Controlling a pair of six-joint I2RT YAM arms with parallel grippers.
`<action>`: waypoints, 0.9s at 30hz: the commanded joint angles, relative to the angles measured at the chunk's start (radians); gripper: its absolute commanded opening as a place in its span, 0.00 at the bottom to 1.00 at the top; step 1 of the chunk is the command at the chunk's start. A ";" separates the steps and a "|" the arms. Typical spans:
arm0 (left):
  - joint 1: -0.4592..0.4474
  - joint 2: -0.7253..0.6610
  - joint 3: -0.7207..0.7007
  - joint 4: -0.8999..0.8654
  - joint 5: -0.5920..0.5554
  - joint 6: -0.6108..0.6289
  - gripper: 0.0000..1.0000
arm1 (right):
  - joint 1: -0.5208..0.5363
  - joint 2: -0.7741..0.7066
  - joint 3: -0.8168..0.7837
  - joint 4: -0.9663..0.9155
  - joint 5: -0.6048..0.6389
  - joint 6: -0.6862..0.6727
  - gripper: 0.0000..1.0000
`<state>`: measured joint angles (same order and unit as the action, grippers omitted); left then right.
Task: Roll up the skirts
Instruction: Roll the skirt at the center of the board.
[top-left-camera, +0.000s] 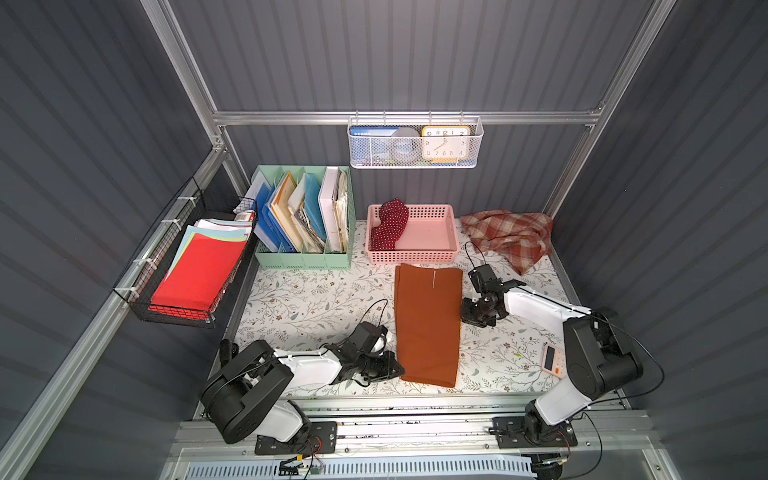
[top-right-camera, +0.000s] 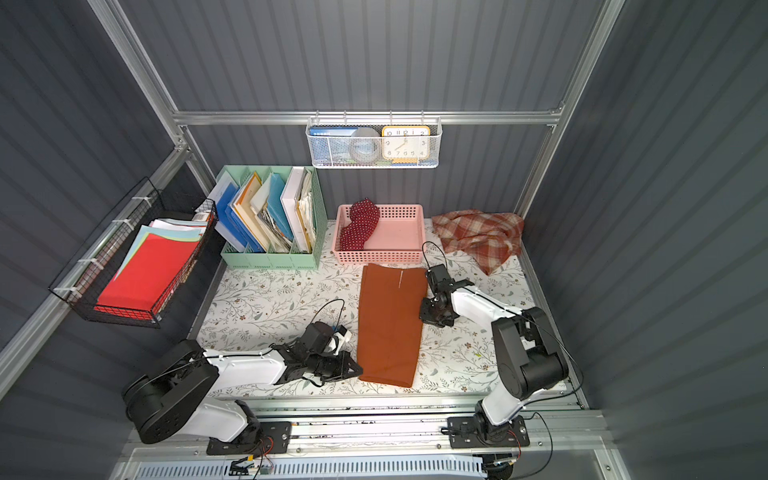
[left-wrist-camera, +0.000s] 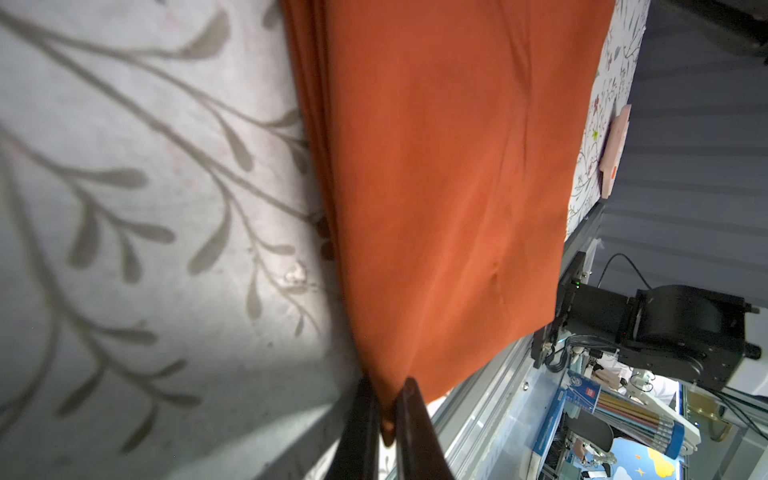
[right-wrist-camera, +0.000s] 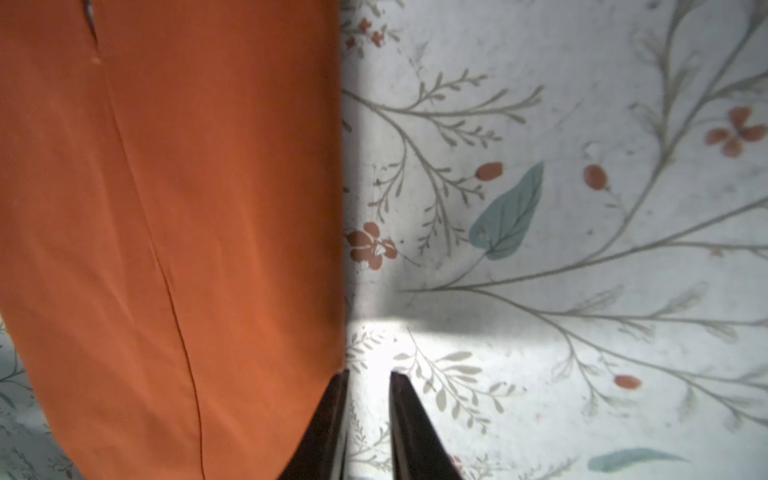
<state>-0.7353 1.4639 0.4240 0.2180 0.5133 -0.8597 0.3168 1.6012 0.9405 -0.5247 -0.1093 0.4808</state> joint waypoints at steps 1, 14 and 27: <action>-0.012 0.032 0.009 -0.093 -0.138 -0.005 0.00 | 0.003 -0.048 -0.028 -0.024 -0.007 -0.002 0.24; -0.015 -0.096 0.207 -0.306 -0.147 0.054 0.00 | 0.043 -0.304 -0.145 -0.077 0.039 0.023 0.25; 0.020 -0.067 0.256 -0.286 -0.013 0.027 0.00 | 0.633 -0.591 -0.216 -0.146 0.376 0.070 0.69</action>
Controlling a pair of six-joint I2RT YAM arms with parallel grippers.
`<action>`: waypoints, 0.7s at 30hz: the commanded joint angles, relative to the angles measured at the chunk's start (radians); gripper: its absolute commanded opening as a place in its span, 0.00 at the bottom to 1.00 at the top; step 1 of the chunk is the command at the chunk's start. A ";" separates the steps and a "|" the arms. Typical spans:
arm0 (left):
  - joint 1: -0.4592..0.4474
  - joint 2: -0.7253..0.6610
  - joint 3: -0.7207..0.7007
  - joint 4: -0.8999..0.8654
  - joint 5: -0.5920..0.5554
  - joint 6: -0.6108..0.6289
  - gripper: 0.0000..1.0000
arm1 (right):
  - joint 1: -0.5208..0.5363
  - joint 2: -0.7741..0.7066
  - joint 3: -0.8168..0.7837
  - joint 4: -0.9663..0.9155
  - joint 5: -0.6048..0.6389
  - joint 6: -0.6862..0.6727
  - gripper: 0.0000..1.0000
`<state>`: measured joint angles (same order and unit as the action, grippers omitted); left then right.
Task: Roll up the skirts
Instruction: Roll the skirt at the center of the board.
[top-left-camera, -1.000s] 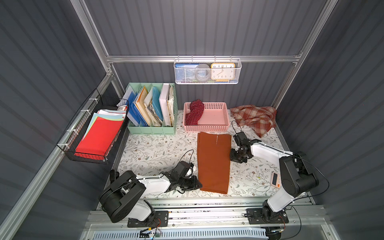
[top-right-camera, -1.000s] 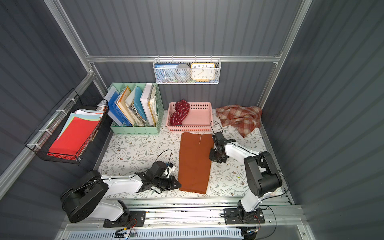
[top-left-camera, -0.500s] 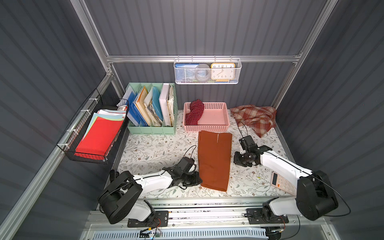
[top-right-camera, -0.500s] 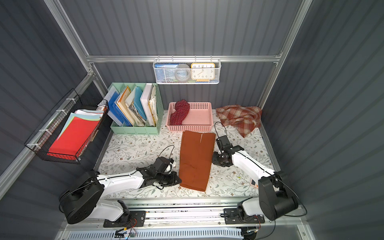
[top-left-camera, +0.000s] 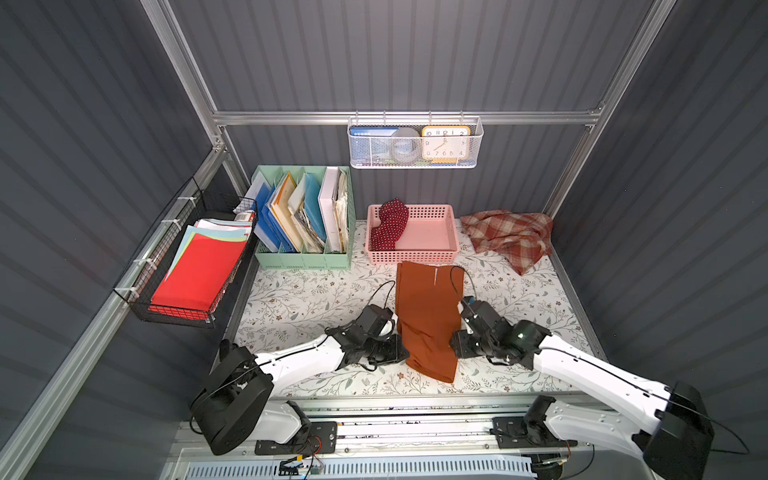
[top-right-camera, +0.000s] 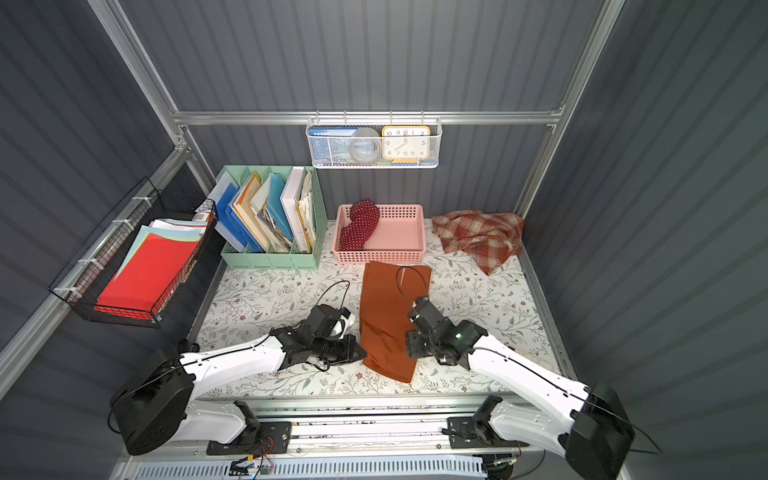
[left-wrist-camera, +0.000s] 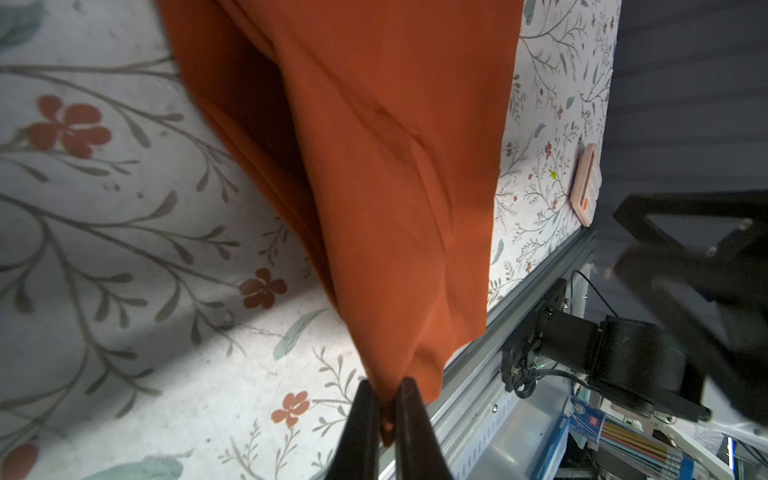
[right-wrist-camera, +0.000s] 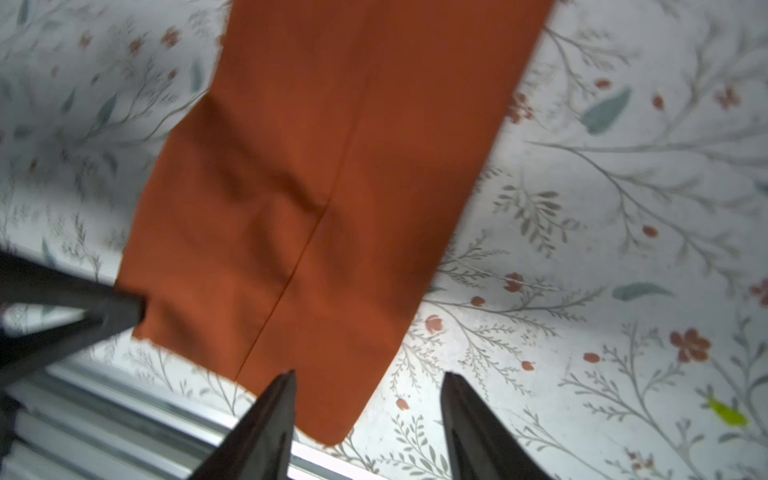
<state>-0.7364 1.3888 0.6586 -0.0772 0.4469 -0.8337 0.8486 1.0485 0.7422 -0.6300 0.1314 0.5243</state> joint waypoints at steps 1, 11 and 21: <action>0.034 0.010 0.016 0.025 0.076 -0.007 0.00 | 0.150 -0.039 -0.010 -0.057 0.169 0.029 0.72; 0.161 0.019 0.004 0.057 0.224 -0.001 0.00 | 0.561 0.220 0.075 -0.056 0.520 -0.078 0.88; 0.175 0.057 0.016 0.067 0.275 -0.001 0.00 | 0.626 0.535 0.225 -0.064 0.697 -0.171 0.97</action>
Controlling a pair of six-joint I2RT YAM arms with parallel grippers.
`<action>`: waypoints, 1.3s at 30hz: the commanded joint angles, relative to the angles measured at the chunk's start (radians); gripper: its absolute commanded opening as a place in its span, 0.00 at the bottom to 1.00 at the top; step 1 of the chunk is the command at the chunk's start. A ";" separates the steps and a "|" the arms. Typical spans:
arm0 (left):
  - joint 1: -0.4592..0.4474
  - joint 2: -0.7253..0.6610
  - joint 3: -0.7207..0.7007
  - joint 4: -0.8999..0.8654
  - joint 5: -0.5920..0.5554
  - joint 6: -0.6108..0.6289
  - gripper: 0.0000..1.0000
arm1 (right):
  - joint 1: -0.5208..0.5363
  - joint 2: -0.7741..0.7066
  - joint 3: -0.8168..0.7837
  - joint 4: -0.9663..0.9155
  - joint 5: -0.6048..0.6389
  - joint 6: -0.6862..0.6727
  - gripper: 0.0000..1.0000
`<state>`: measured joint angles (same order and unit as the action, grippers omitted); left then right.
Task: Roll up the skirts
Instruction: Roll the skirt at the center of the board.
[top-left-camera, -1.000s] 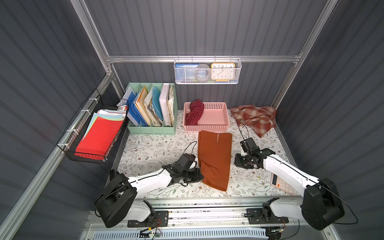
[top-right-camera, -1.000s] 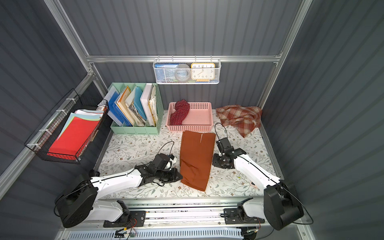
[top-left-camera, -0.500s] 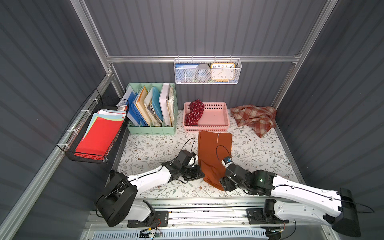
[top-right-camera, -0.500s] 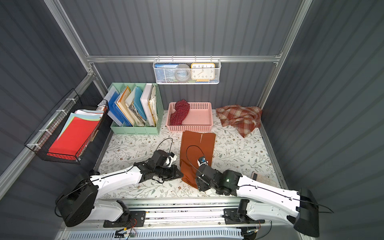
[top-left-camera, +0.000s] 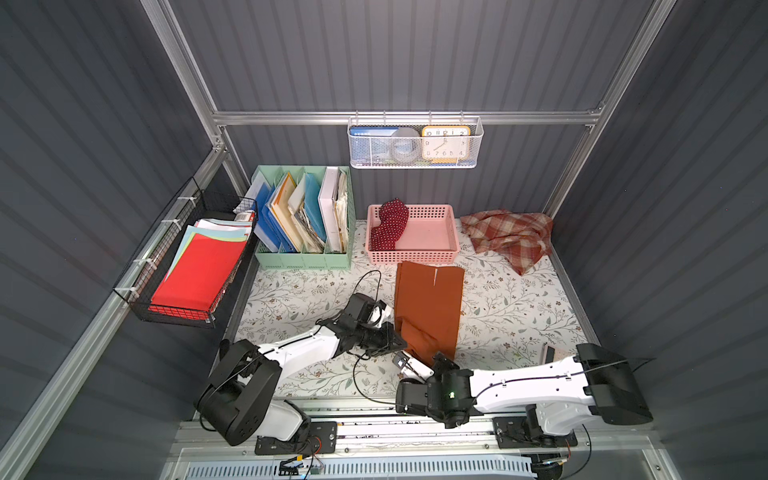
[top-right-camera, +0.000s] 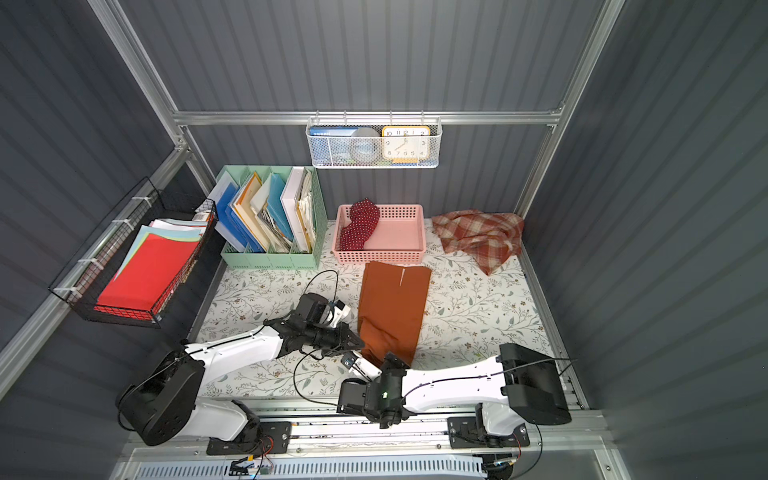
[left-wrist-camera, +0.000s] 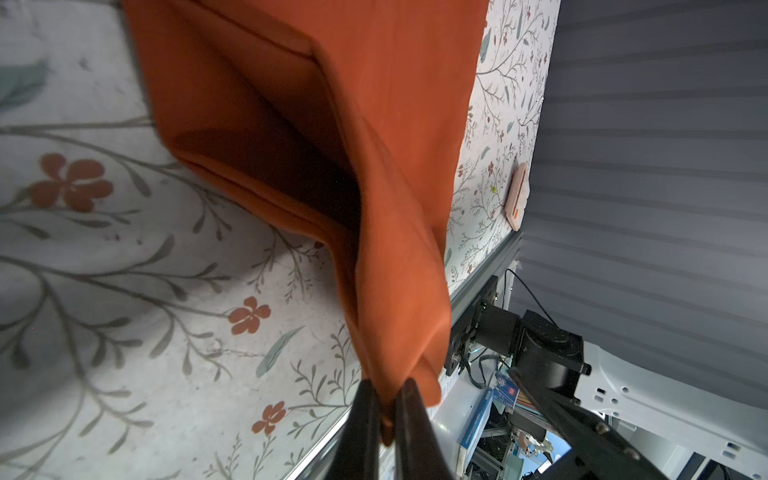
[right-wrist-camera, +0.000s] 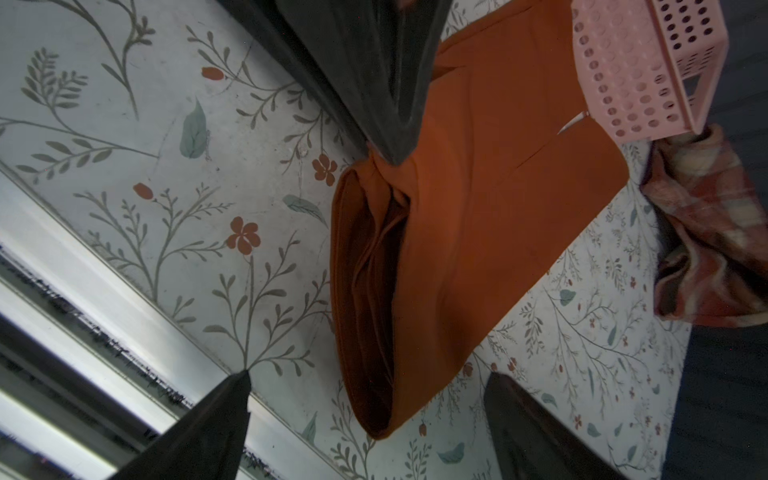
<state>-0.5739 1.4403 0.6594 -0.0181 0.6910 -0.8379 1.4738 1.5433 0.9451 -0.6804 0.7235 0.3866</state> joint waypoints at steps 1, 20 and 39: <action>0.014 0.005 0.016 0.009 0.034 0.003 0.00 | 0.001 0.066 0.026 -0.007 0.113 -0.039 0.98; 0.032 -0.003 -0.028 0.038 0.073 -0.033 0.00 | -0.033 0.346 0.127 -0.113 0.360 0.124 0.99; 0.036 -0.050 -0.120 0.084 0.070 -0.084 0.00 | -0.106 0.423 0.164 -0.069 0.507 0.137 0.81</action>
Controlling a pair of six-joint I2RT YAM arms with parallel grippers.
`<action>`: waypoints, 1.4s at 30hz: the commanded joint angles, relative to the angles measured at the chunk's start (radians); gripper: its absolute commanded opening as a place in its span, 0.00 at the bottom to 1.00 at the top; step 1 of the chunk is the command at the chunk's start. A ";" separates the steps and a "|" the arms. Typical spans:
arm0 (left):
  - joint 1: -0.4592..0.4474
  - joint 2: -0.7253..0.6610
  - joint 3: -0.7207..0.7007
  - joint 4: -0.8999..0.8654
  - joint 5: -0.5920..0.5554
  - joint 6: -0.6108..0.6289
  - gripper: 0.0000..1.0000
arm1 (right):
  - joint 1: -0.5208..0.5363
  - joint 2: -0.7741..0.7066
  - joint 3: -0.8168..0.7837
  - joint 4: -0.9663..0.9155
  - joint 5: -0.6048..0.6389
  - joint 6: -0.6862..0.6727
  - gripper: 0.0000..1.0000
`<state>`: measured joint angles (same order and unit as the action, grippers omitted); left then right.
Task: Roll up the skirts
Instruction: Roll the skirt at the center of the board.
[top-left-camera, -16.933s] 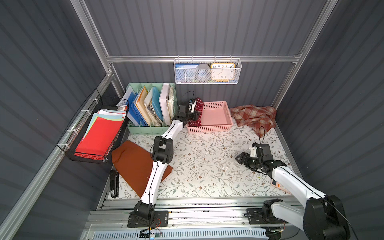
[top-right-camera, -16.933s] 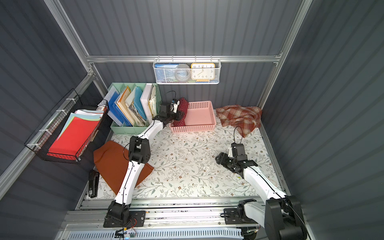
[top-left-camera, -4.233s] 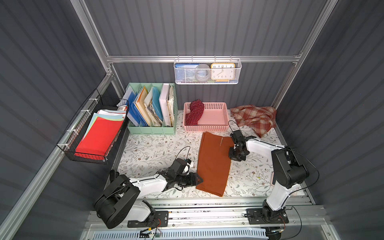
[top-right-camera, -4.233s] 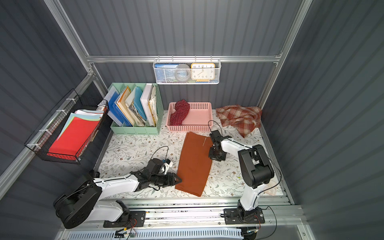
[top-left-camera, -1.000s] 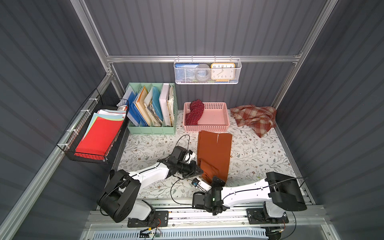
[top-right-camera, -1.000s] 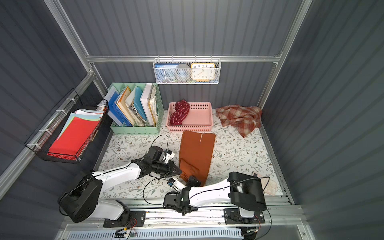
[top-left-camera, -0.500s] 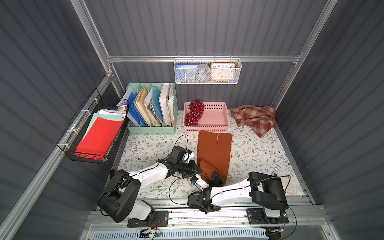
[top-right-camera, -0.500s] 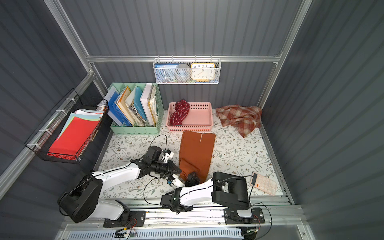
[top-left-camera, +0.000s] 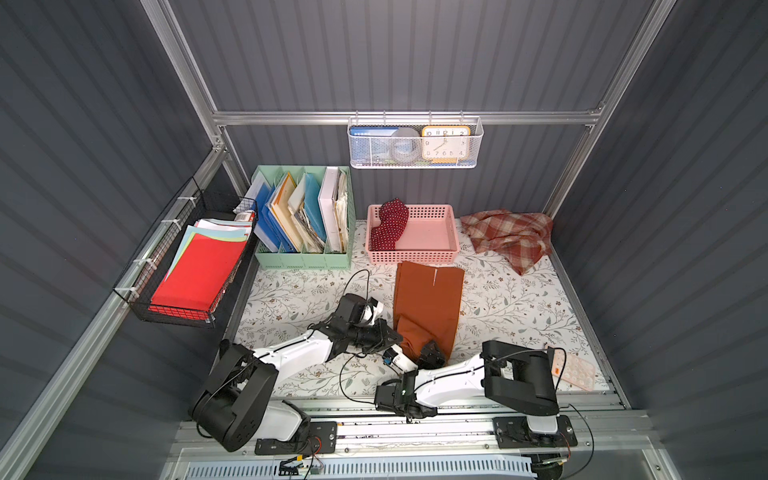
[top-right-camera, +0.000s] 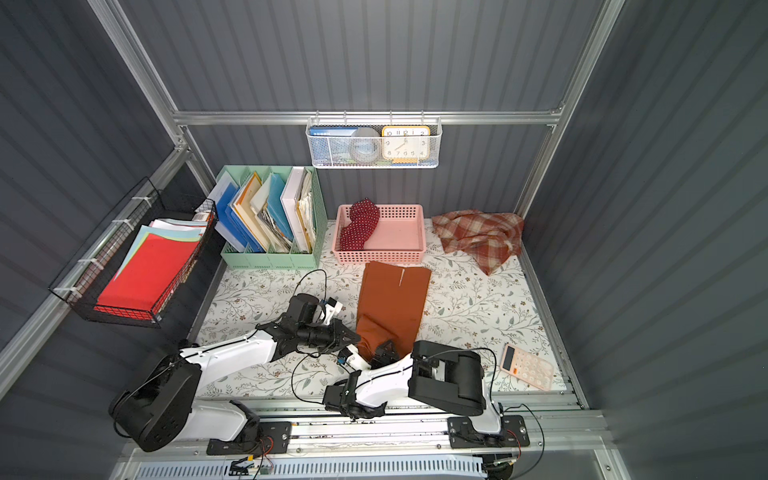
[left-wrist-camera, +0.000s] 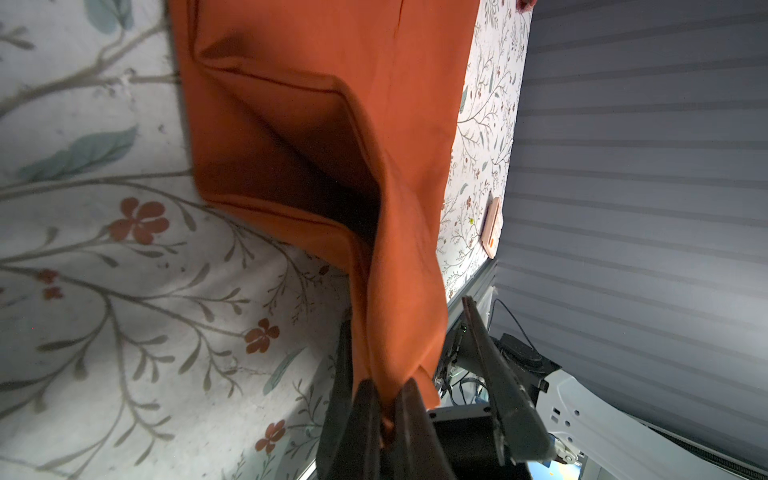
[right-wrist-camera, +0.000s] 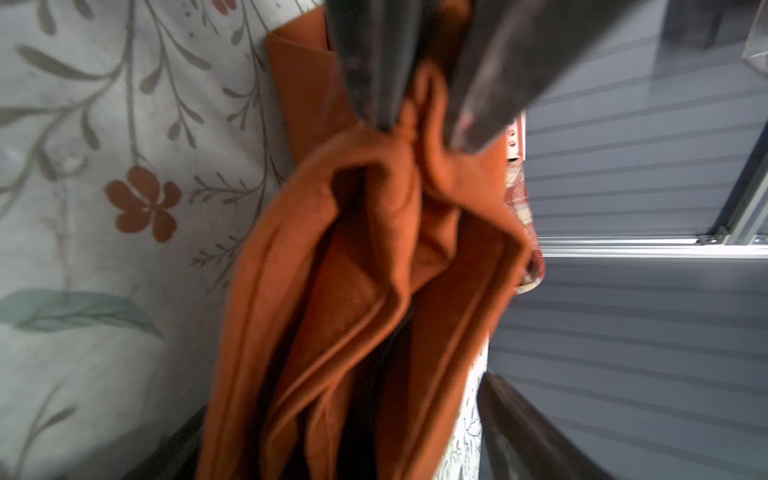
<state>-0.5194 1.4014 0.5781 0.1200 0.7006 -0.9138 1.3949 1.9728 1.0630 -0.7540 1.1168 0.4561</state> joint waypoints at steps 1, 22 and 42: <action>-0.019 -0.011 -0.043 -0.049 0.062 -0.009 0.00 | -0.028 -0.009 0.052 -0.004 0.119 0.073 0.78; 0.048 -0.088 -0.016 -0.261 -0.010 0.088 0.64 | -0.012 -0.029 0.008 0.054 -0.064 -0.046 0.21; 0.437 -0.151 0.092 -0.381 0.110 0.336 0.74 | -0.035 -0.106 0.124 -0.054 -0.710 -0.279 0.14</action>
<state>-0.0860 1.2518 0.6983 -0.2745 0.7601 -0.6163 1.3872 1.9327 1.1736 -0.8154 0.5983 0.2523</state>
